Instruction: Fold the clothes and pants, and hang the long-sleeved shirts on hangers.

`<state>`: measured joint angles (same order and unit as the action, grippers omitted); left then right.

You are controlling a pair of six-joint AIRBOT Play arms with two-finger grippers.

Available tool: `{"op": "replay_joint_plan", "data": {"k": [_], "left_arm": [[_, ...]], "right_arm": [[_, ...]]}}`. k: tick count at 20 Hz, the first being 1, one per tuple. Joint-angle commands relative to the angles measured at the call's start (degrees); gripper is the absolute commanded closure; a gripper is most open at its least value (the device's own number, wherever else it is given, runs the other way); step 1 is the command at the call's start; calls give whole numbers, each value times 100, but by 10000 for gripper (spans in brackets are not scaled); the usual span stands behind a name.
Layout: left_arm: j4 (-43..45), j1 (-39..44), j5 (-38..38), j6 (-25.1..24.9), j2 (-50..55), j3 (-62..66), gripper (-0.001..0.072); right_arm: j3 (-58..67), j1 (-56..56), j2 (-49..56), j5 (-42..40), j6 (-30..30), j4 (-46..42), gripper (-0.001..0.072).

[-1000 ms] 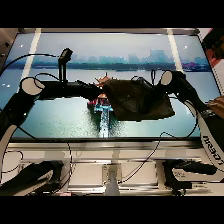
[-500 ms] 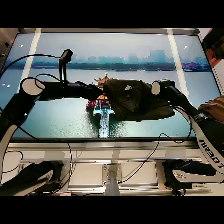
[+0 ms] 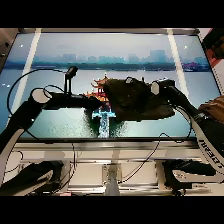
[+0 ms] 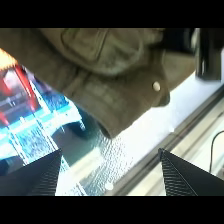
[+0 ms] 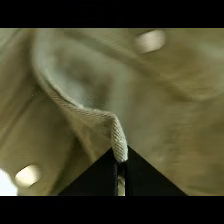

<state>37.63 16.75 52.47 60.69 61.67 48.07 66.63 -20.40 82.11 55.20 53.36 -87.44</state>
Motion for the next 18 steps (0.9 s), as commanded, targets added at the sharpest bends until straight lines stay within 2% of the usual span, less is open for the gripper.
{"op": "replay_joint_plan", "data": {"k": [1, 4, 9, 15, 18], "left_arm": [[-433, 37, -304, -2, 4, -372, 10], [-446, 321, -785, -4, 101, -420, 10], [-570, 1331, -1720, -2, 815, -422, 10], [-1029, 2291, -2857, -7, 1410, -411, 11], [-1029, 2352, -3390, -4, 1410, -302, 12]], "right_arm": [[560, 120, -11, -658, 975, -603, 696], [1283, 581, -17, -1331, 1851, -750, 696], [1781, 1700, -20, -2577, 2736, -721, 696], [1784, 2828, 636, -2627, 3836, -688, 696], [1781, 3143, 1005, -2568, 3899, -684, 696]]}}
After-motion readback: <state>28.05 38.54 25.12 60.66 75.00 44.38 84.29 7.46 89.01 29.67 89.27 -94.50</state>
